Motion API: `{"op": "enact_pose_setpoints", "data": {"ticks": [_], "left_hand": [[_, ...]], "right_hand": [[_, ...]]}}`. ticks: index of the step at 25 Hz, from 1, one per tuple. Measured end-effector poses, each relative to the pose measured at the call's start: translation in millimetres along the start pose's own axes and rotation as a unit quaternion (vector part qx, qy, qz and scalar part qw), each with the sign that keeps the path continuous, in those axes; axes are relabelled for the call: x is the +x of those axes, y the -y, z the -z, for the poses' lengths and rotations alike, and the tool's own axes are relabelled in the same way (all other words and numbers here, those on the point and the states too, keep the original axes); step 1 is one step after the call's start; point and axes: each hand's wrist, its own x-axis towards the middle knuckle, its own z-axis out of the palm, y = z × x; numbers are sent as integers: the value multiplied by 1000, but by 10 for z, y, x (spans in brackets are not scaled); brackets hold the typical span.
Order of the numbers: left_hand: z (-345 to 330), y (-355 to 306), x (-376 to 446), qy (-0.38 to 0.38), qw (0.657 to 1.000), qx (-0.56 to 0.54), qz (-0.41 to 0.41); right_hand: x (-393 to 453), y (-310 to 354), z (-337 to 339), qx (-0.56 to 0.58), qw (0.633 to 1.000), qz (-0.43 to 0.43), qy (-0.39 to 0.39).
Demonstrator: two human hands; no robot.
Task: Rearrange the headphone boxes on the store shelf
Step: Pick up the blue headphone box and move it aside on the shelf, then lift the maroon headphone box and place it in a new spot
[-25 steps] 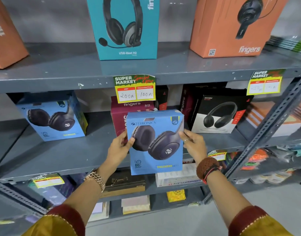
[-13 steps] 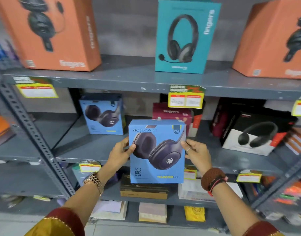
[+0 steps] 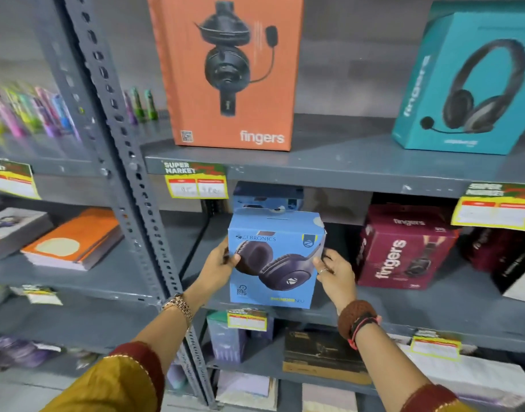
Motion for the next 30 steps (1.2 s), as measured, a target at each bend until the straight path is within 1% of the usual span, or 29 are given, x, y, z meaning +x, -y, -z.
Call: {"op": "enact_pose_setpoints", "data": {"ticks": [3, 8, 15, 17, 19, 22, 24, 28, 30], "left_hand": [[78, 142, 233, 8, 1000, 1, -7], [168, 381, 438, 21, 999, -32, -8], [173, 542, 466, 27, 997, -70, 2], [138, 519, 399, 10, 996, -86, 19], [122, 499, 310, -35, 994, -100, 40], [-3, 527, 9, -121, 987, -80, 72], [-168, 548, -258, -158, 982, -67, 81], [-643, 527, -527, -176, 976, -71, 110], [-969, 460, -535, -167, 976, -85, 108]], "right_hand": [[133, 9, -234, -2, 999, -16, -33], [281, -21, -474, -3, 997, -44, -56], [262, -61, -499, 5, 998, -35, -52], [228, -112, -450, -2, 999, -23, -49], [168, -168, -360, 11, 998, -25, -52], [36, -294, -115, 41, 997, -39, -47], [-50, -418, 117, 45, 997, -42, -50], [-114, -717, 700, 28, 997, -48, -61], [-105, -832, 1065, 15, 996, -48, -67]]}}
